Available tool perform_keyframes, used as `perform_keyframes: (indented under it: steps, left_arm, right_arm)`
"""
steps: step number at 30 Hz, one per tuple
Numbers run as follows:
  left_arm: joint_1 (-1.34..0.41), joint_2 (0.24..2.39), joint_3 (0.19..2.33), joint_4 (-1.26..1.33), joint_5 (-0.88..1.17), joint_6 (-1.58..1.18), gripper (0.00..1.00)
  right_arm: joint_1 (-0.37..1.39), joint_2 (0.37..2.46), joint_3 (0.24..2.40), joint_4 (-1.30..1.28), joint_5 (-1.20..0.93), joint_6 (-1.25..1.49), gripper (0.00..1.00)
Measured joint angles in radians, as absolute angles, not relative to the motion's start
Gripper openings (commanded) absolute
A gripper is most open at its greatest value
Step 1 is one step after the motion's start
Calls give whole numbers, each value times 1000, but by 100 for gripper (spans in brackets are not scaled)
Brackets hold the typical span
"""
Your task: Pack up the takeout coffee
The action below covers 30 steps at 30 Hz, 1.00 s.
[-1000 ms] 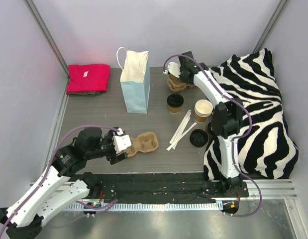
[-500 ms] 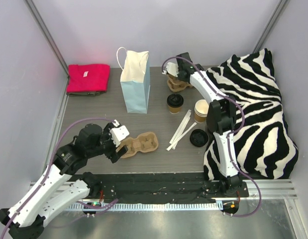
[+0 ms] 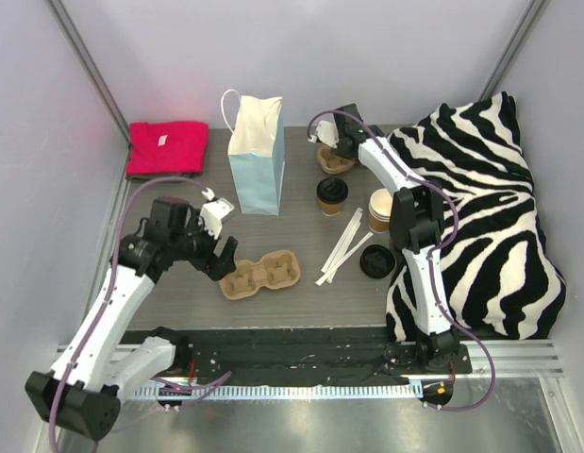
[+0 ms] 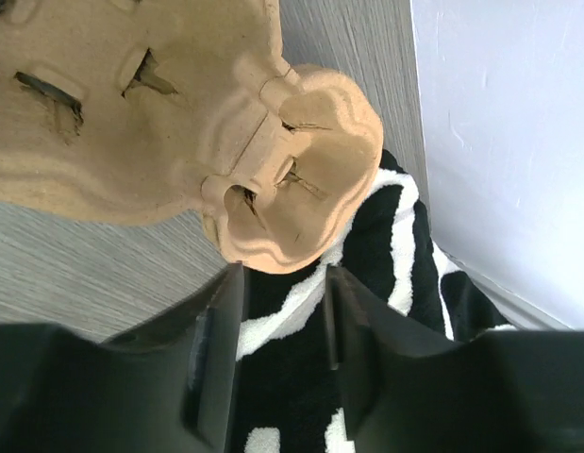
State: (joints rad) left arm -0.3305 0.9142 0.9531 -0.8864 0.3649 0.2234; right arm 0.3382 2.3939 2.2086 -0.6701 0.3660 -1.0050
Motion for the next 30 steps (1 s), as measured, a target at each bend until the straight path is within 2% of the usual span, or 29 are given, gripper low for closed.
perform_keyframes:
  steps: [5, 6, 7, 12, 17, 23, 27, 30]
  left_arm:
    - [-195, 1100, 1047, -973, 506, 292, 85]
    - [-177, 1142, 1065, -995, 527, 305, 85]
    - [-163, 1184, 1081, -1017, 548, 324, 85]
    - [-139, 1365, 1110, -1082, 597, 405, 83]
    - [-139, 1472, 1109, -1085, 593, 446, 76]
    - [-139, 1556, 1100, -1022, 545, 505, 70]
    - [-139, 1620, 1100, -986, 525, 534, 65]
    - [-138, 1669, 1100, -968, 517, 553, 57]
  right_arm:
    - [338, 2382, 2206, -683, 357, -978, 70]
    - [338, 2374, 2206, -686, 353, -970, 75]
    - [338, 2362, 2206, -698, 344, -959, 85]
    - [338, 2247, 2206, -758, 299, -887, 97]
    - [338, 2103, 2242, -831, 236, -803, 100]
    - [338, 2003, 2417, -952, 128, -690, 100]
    - [338, 1903, 2410, -1009, 70, -629, 100]
    - [338, 1842, 2382, -1036, 45, -595, 100]
